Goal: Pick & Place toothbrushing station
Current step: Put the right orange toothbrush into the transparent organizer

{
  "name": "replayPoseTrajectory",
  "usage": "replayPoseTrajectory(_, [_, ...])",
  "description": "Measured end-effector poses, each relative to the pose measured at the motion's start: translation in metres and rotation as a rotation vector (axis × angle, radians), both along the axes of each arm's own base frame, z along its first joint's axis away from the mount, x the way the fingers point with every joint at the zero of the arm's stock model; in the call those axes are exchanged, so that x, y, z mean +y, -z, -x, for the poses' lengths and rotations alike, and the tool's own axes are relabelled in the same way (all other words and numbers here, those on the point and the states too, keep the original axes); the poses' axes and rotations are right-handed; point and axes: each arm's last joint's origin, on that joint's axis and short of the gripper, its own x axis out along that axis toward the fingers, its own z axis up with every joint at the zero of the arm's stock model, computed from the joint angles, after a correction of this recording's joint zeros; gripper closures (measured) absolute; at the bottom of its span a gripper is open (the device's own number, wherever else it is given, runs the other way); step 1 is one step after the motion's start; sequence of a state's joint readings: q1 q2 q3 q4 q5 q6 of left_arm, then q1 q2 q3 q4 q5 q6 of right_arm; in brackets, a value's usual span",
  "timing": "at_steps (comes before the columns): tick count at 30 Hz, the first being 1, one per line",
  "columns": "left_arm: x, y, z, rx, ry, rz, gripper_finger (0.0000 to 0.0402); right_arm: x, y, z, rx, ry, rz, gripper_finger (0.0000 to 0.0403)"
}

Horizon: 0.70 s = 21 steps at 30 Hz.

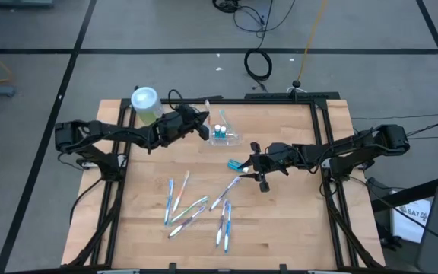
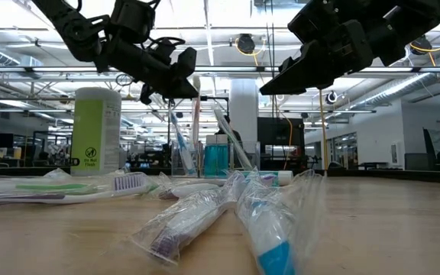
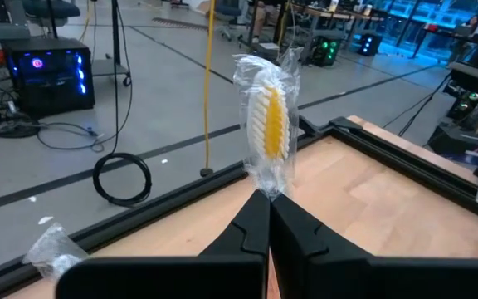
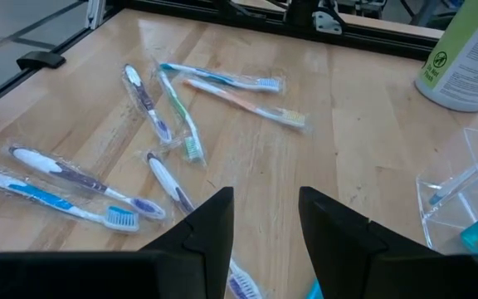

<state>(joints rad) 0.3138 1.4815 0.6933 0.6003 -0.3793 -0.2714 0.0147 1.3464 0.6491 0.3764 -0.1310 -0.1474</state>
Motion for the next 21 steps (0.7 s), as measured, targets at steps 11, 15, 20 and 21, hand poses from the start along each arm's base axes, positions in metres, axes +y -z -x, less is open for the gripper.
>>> replayPoseTrajectory(11, [0.000, 0.005, 0.001, 0.038, -0.008, 0.030, 0.0401, 0.000, 0.000, 0.000, 0.000, 0.000, 0.000, 0.0273])
replayPoseTrajectory(15, [0.000, 0.006, 0.001, 0.023, -0.014, 0.051, 0.0397, 0.000, 0.000, 0.000, 0.000, 0.000, 0.000, 0.0273])
replayPoseTrajectory(20, [0.001, 0.017, -0.003, 0.037, -0.021, 0.087, 0.0399, 0.000, 0.000, 0.000, 0.000, 0.000, 0.000, 0.0273])
replayPoseTrajectory(21, [0.001, 0.020, -0.005, 0.040, -0.023, 0.099, 0.0399, 0.000, 0.000, 0.000, 0.000, 0.000, 0.000, 0.0273])
